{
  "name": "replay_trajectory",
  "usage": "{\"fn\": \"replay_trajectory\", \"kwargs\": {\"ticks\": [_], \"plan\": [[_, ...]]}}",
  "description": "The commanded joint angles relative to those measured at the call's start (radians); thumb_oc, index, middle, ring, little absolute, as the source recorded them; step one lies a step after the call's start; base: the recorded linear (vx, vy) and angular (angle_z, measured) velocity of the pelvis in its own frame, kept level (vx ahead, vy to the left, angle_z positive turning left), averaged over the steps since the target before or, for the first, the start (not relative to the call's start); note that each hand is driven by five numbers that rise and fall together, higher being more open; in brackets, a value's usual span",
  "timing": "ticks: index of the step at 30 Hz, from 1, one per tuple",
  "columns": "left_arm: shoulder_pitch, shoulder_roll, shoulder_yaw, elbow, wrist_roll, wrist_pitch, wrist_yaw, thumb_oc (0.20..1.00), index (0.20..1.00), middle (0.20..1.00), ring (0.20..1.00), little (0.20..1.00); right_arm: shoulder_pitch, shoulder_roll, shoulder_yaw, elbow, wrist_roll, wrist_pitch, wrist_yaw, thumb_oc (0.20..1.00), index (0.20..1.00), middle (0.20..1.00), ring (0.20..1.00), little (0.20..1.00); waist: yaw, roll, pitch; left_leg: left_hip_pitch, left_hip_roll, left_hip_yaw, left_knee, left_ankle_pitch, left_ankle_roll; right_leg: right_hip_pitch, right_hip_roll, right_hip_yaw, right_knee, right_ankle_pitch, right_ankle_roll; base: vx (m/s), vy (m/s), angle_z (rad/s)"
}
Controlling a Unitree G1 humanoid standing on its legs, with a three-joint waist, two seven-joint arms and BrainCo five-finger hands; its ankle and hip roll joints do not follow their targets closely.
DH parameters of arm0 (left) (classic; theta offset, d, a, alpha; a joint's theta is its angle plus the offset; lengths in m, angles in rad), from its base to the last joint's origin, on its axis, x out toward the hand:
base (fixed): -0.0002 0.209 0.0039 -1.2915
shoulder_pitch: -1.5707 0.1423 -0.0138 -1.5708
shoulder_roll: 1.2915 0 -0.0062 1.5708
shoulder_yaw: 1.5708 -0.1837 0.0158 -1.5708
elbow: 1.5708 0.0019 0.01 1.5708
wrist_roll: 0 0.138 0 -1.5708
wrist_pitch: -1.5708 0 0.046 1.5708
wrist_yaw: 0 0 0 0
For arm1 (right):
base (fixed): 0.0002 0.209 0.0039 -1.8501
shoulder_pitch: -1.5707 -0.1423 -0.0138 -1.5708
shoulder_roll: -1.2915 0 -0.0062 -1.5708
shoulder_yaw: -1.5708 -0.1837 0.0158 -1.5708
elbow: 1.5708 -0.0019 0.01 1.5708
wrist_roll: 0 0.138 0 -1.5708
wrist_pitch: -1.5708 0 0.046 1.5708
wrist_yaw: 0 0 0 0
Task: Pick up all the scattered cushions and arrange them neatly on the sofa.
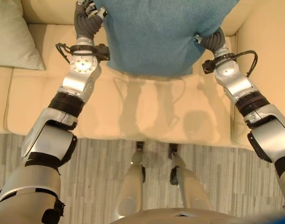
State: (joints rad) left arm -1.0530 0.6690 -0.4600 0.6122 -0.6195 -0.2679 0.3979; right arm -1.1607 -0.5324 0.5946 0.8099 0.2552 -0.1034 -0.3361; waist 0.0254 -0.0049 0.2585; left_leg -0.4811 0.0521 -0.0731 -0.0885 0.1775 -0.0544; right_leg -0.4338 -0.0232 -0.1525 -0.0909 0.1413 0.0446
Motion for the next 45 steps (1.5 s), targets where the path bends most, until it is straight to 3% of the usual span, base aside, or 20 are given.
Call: {"fn": "replay_trajectory", "kwargs": {"ticks": [1, 8, 9, 10, 11, 17, 23, 30, 34, 36, 38, 42, 45], "plan": [[-0.147, -0.027, -0.026, -0.011, 0.005, -0.157, -0.019, 0.200, 0.200, 0.200, 0.200, 0.200, -0.152, 0.009, 0.038, -0.015, -0.002, -0.098, -0.005, 0.200, 0.200, 0.200, 0.200, 0.200, 0.025, -0.048, -0.042, 0.042, -0.040, -0.019, 0.001, -0.043, -0.048, 0.012, -0.046, 0.030, 0.004, -0.028, 0.100, -0.03, -0.017, 0.09], [-0.202, -0.041, -0.062, 0.057, 0.000, -0.154, -0.030, 0.200, 0.200, 0.200, 0.200, 0.200, -0.243, -0.017, 0.114, 0.091, -0.015, -0.082, 0.014, 0.200, 0.200, 0.200, 0.200, 0.200, 0.043, -0.045, -0.027, -0.014, -0.045, -0.030, 0.001, -0.025, -0.056, -0.042, -0.047, 0.022, 0.004, -0.016, 0.105, -0.02, -0.022, 0.06], [-0.212, -0.048, -0.070, 0.095, -0.001, -0.148, -0.032, 0.338, 0.338, 0.338, 0.338, 0.338, -0.252, -0.017, 0.120, 0.124, -0.012, -0.079, 0.019, 0.624, 0.624, 0.624, 0.624, 0.624, 0.044, -0.045, -0.025, -0.021, -0.045, -0.031, 0.001, -0.023, -0.057, -0.050, -0.047, 0.021, 0.004, -0.014, 0.106, -0.01, -0.007, 0.07], [-0.226, -0.050, -0.078, 0.114, 0.001, -0.145, -0.031, 0.922, 0.922, 0.922, 0.922, 0.922, -0.265, -0.018, 0.129, 0.147, -0.009, -0.075, 0.019, 1.000, 1.000, 1.000, 1.000, 1.000, 0.045, -0.046, -0.022, -0.026, -0.045, -0.031, 0.001, -0.021, -0.058, -0.055, -0.046, 0.021, 0.004, -0.013, 0.106, -0.02, -0.018, 0.08], [-0.240, -0.054, -0.089, 0.140, -0.004, -0.140, -0.036, 1.000, 1.000, 1.000, 1.000, 1.000, -0.279, -0.023, 0.149, 0.183, -0.019, -0.067, 0.026, 1.000, 1.000, 1.000, 1.000, 1.000, 0.046, -0.047, -0.017, -0.032, -0.045, -0.033, 0.001, -0.017, -0.059, -0.061, -0.046, 0.019, 0.004, -0.011, 0.107, -0.02, -0.022, 0.06], [-0.282, -0.047, -0.103, 0.287, -0.045, -0.111, -0.068, 1.000, 1.000, 1.000, 1.000, 1.000, -0.291, -0.044, 0.145, 0.273, 0.015, -0.052, 0.029, 1.000, 1.000, 1.000, 1.000, 1.000, 0.040, -0.044, -0.007, -0.029, -0.046, -0.035, 0.001, -0.011, -0.062, -0.058, -0.045, 0.018, 0.004, -0.009, 0.107, -0.01, -0.006, 0.04], [-0.262, -0.010, -0.055, 0.425, -0.141, -0.074, -0.128, 1.000, 1.000, 1.000, 1.000, 1.000, -0.276, -0.075, 0.125, 0.319, 0.052, -0.032, 0.048, 1.000, 1.000, 1.000, 1.000, 1.000, 0.027, -0.047, -0.008, 0.013, -0.044, -0.023, 0.001, -0.021, -0.061, -0.023, -0.045, 0.025, 0.004, -0.014, 0.107, 0.00, 0.000, 0.00], [-0.129, 0.078, 0.018, 0.316, -0.131, -0.083, -0.147, 1.000, 1.000, 1.000, 1.000, 1.000, -0.181, -0.160, 0.066, 0.224, 0.073, -0.044, 0.061, 1.000, 1.000, 1.000, 1.000, 1.000, 0.014, -0.045, -0.017, 0.080, -0.043, -0.007, 0.001, -0.041, -0.059, 0.037, -0.049, 0.023, 0.004, -0.021, 0.106, 0.00, 0.003, -0.01], [0.042, 0.105, 0.105, 0.127, -0.131, -0.102, -0.159, 1.000, 1.000, 1.000, 1.000, 1.000, -0.047, -0.199, -0.004, 0.073, 0.060, -0.055, 0.074, 1.000, 1.000, 1.000, 1.000, 1.000, 0.010, -0.043, -0.027, 0.124, -0.042, 0.000, 0.001, -0.054, -0.056, 0.078, -0.050, 0.024, 0.004, -0.032, 0.101, 0.00, 0.006, -0.01], [0.273, 0.115, 0.215, -0.065, -0.093, -0.109, -0.174, 1.000, 1.000, 1.000, 1.000, 1.000, 0.160, -0.219, -0.104, -0.111, 0.016, -0.067, 0.101, 1.000, 1.000, 1.000, 1.000, 1.000, 0.004, -0.045, -0.047, 0.178, -0.038, 0.007, 0.001, -0.076, -0.049, 0.126, -0.053, 0.024, 0.004, -0.047, 0.096, 0.06, 0.019, -0.05], [0.427, 0.100, 0.282, -0.157, -0.064, -0.104, -0.195, 1.000, 1.000, 1.000, 1.000, 1.000, 0.301, -0.230, -0.158, -0.176, -0.030, -0.067, 0.134, 1.000, 1.000, 1.000, 1.000, 1.000, 0.002, -0.043, -0.063, 0.211, -0.036, 0.011, 0.001, -0.086, -0.045, 0.158, -0.055, 0.021, 0.004, -0.060, 0.094, 0.07, 0.011, -0.08], [0.746, -0.007, 0.375, -0.237, -0.006, -0.065, -0.259, 1.000, 1.000, 1.000, 1.000, 1.000, 0.622, -0.162, -0.295, -0.250, -0.070, -0.064, 0.203, 1.000, 1.000, 1.000, 1.000, 1.000, -0.008, -0.038, -0.100, 0.277, -0.035, 0.015, 0.001, -0.099, -0.041, 0.223, -0.051, 0.013, 0.004, -0.083, 0.088, 0.04, -0.004, -0.05], [0.925, -0.105, 0.403, -0.175, 0.031, -0.013, -0.312, 1.000, 1.000, 1.000, 1.000, 1.000, 0.783, -0.105, -0.332, -0.246, -0.119, -0.053, 0.249, 1.000, 1.000, 1.000, 1.000, 1.000, -0.014, -0.035, -0.120, 0.325, -0.034, 0.016, 0.001, -0.106, -0.039, 0.271, -0.045, 0.008, 0.004, -0.097, 0.083, 0.01, -0.001, 0.00]]}}
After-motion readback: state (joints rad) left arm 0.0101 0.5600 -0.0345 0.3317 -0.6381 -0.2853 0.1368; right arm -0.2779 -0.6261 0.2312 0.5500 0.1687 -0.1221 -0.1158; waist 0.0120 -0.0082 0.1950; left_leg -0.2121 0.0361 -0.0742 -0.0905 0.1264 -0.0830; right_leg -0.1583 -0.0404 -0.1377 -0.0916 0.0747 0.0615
